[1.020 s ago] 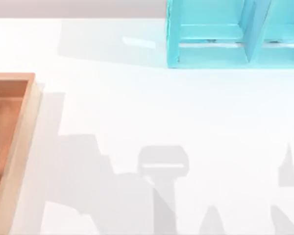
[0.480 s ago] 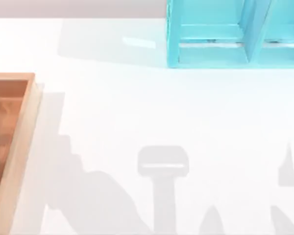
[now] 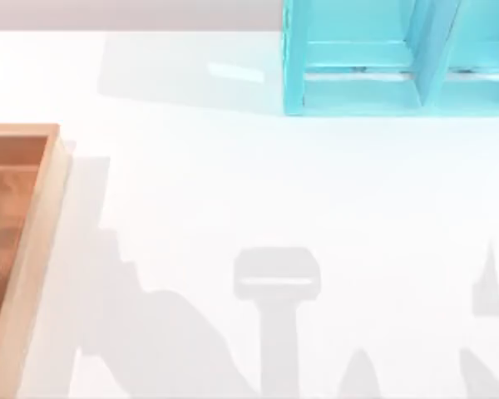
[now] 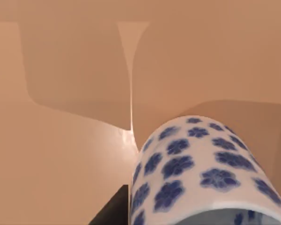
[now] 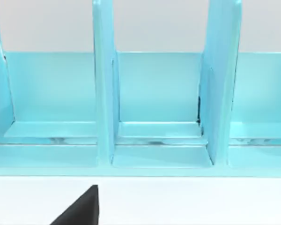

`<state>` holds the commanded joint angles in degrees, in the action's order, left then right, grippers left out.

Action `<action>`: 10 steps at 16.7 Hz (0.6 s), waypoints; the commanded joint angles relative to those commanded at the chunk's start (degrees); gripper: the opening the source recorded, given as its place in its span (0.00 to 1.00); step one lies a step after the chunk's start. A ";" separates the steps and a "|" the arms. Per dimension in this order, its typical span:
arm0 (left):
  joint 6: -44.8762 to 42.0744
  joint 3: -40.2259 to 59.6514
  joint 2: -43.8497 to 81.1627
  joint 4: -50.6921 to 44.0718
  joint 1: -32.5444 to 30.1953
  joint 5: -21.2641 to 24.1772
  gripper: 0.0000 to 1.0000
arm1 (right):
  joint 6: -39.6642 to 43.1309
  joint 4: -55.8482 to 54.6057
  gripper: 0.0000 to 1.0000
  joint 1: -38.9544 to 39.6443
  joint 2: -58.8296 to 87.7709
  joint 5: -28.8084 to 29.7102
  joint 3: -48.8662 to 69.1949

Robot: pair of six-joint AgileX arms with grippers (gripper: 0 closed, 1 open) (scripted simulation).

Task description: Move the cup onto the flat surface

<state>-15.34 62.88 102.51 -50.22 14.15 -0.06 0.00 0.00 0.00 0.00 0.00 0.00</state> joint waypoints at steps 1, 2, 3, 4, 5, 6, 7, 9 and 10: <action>0.00 0.00 0.00 0.00 0.00 0.00 0.55 | 0.00 0.00 1.00 0.00 0.00 0.00 0.00; 0.00 0.00 0.00 0.00 0.00 0.00 0.47 | 0.00 0.00 1.00 0.00 0.00 0.00 0.00; 0.00 0.00 0.00 0.00 0.00 0.00 0.40 | 0.00 0.00 1.00 0.00 0.00 0.00 0.00; 0.00 0.00 0.00 0.00 0.00 0.00 0.32 | 0.00 0.00 1.00 0.00 0.00 0.00 0.00; 0.00 0.00 0.00 0.00 0.00 0.00 0.25 | 0.00 0.00 1.00 0.00 0.00 0.00 0.00; 0.00 0.00 0.00 0.00 0.00 0.00 0.17 | 0.00 0.00 1.00 0.00 0.00 0.00 0.00; 0.00 0.00 0.00 0.00 0.00 0.00 0.10 | 0.00 0.00 1.00 0.00 0.00 0.00 0.00; 0.00 0.00 0.00 0.00 0.00 0.00 0.00 | 0.00 0.00 1.00 0.00 0.00 0.00 0.00; 0.00 0.00 0.00 0.00 0.00 0.00 0.00 | 0.00 0.00 1.00 0.00 0.00 0.00 0.00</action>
<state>-15.34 62.88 102.51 -50.22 14.15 -0.06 0.00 0.00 0.00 0.00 0.00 0.00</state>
